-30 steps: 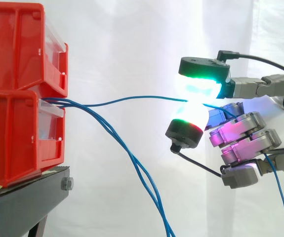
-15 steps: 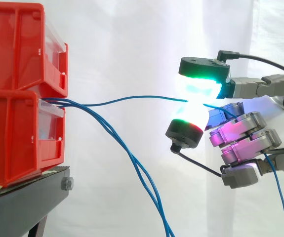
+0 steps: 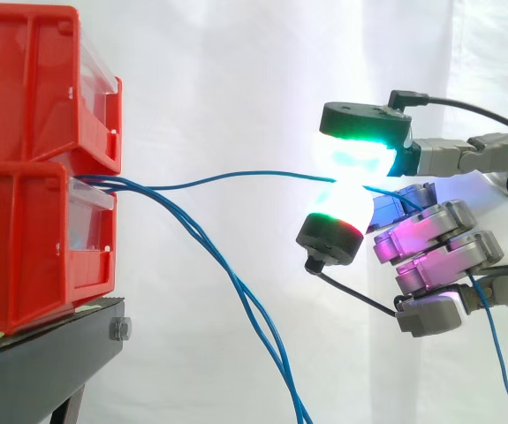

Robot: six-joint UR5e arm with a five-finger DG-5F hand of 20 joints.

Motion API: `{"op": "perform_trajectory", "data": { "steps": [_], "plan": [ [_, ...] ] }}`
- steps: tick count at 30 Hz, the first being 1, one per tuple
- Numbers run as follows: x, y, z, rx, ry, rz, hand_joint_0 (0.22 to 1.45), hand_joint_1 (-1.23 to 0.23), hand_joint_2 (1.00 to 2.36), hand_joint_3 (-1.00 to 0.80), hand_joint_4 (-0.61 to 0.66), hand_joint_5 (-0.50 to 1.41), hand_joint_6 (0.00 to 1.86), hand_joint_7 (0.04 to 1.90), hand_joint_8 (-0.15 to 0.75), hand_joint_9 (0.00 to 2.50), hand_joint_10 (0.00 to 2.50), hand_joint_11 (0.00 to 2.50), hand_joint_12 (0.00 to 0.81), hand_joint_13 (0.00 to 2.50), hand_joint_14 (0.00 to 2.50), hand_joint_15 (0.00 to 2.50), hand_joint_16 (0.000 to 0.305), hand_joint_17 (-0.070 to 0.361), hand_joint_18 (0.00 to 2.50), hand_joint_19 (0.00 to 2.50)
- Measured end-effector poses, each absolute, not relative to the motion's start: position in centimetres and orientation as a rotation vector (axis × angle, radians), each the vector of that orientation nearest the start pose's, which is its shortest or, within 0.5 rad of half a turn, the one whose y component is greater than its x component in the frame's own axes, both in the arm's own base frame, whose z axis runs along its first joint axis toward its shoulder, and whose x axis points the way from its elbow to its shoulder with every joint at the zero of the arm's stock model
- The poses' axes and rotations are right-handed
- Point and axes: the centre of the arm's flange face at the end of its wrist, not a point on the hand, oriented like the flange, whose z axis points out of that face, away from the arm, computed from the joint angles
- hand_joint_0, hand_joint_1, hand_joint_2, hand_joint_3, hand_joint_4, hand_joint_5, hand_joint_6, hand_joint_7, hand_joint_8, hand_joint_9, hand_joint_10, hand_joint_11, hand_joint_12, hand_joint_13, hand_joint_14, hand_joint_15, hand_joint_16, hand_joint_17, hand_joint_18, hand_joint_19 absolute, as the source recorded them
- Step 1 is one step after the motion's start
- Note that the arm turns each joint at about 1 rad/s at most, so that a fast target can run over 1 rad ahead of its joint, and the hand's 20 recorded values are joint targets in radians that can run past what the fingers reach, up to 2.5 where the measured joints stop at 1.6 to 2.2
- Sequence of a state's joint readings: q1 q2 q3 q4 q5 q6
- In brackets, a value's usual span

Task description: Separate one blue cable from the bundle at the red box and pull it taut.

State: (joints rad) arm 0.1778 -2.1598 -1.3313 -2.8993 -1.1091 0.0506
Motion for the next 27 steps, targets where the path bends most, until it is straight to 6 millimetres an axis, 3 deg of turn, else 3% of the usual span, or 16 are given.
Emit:
{"op": "perform_trajectory", "data": {
  "steps": [27],
  "plan": [
    [70.33, -5.41, 27.29, 1.411, 1.054, 0.961, 0.68, -0.81, 1.03, 0.05, -0.02, -0.14, 0.94, 1.29, 0.293, 1.01, 2.46, 1.58, 0.352, 1.14, 2.04, 1.44, 0.042, 0.095, 1.1, 1.23]
  ]
}}
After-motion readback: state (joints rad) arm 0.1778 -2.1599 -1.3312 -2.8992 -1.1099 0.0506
